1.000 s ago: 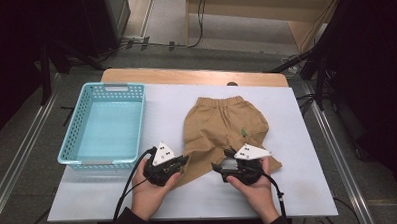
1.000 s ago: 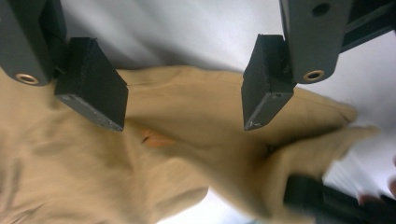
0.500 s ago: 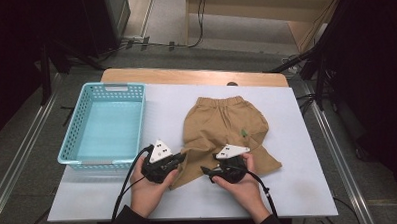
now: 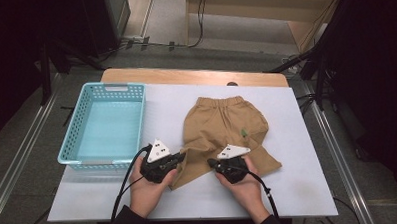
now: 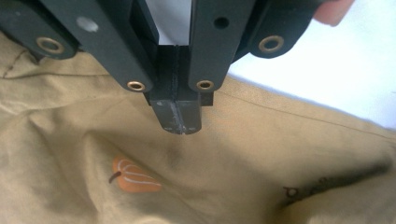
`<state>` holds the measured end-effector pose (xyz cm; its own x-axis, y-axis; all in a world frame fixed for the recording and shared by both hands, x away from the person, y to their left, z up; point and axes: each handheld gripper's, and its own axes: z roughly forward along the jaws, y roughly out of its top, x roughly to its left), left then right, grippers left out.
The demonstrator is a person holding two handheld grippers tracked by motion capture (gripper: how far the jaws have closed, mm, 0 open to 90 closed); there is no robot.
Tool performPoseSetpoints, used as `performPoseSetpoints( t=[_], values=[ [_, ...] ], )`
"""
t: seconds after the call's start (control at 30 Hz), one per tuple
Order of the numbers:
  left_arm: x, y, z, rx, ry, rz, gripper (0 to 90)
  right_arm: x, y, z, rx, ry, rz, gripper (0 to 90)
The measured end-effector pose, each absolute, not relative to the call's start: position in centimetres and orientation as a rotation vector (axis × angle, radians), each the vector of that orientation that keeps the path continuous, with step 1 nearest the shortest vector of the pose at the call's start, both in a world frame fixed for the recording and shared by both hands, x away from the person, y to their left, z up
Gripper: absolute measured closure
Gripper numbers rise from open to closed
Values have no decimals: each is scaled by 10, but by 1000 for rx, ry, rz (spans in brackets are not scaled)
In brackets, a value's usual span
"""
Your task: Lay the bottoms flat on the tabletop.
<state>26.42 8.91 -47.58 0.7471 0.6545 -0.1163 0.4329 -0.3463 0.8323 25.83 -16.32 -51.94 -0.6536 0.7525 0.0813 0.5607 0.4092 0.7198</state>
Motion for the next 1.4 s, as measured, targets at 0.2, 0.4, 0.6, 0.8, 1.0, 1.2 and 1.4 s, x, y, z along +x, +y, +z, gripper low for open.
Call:
performPoseSetpoints(
  t=[0.2,0.4,0.6,0.8,1.0,1.2,1.4],
  values=[
    [265,91,-475,1989,823,294,886,255,-177,-517,1146,2429,1118,879],
    [263,92,-474,1988,817,293,886,248,-198,-506,1135,2410,1150,879],
    [262,91,-475,1999,810,294,886,244,-225,-497,1116,2386,1172,878],
    [260,83,-480,2032,783,274,886,245,-244,-493,1138,2339,1214,877],
    [258,79,-486,2051,775,268,886,239,-240,-491,1179,2240,1228,699],
    [259,82,-485,2049,785,269,886,221,-214,-483,1059,2300,1318,647],
    [260,83,-484,2043,790,270,886,214,-180,-492,1000,2416,1332,553]
  ],
)
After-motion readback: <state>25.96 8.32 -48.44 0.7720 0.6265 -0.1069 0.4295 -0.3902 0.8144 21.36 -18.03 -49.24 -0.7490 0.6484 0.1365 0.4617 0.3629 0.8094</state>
